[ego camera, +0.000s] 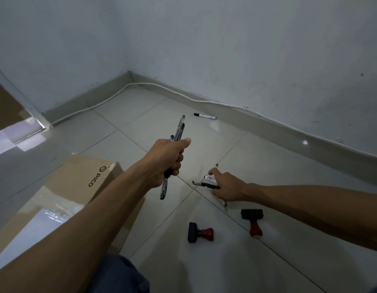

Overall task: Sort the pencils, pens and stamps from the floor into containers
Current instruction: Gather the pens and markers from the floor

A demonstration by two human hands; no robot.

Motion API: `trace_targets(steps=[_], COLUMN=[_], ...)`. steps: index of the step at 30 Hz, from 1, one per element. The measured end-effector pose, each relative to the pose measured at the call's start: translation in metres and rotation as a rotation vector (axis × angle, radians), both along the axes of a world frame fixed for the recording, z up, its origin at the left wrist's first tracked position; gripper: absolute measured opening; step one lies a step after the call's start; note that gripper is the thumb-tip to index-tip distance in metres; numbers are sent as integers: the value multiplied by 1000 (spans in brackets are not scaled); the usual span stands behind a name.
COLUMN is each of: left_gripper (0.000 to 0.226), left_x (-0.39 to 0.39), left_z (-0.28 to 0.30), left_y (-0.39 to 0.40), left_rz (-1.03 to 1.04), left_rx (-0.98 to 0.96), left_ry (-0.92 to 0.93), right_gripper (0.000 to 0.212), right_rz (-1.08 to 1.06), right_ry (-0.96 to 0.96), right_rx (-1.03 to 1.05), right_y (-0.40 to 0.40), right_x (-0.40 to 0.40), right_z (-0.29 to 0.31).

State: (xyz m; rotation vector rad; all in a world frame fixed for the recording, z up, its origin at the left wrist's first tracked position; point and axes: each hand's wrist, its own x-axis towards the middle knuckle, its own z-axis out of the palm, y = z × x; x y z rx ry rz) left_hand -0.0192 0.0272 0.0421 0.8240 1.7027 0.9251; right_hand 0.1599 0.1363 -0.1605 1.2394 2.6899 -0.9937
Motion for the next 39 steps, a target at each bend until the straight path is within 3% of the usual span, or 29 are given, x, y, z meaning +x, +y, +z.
trace_targets(steps=[9, 18, 22, 39], left_gripper=[37, 28, 28, 29], left_x=[1, 3, 3, 6], left_z=[-1, 4, 4, 3], left_y=[1, 0, 0, 1], left_rz=[-5, -26, -30, -111], left_rx=[6, 11, 16, 39], left_ry=[5, 42, 47, 69], right_gripper=[43, 91, 102, 98], right_rz=[15, -8, 3, 44], right_ry=[9, 46, 43, -96], right_rx=[-67, -161, -176, -237], right_y=[-1, -10, -10, -18], right_x=[-2, -7, -10, -11], right_z=[-9, -17, -24, -37])
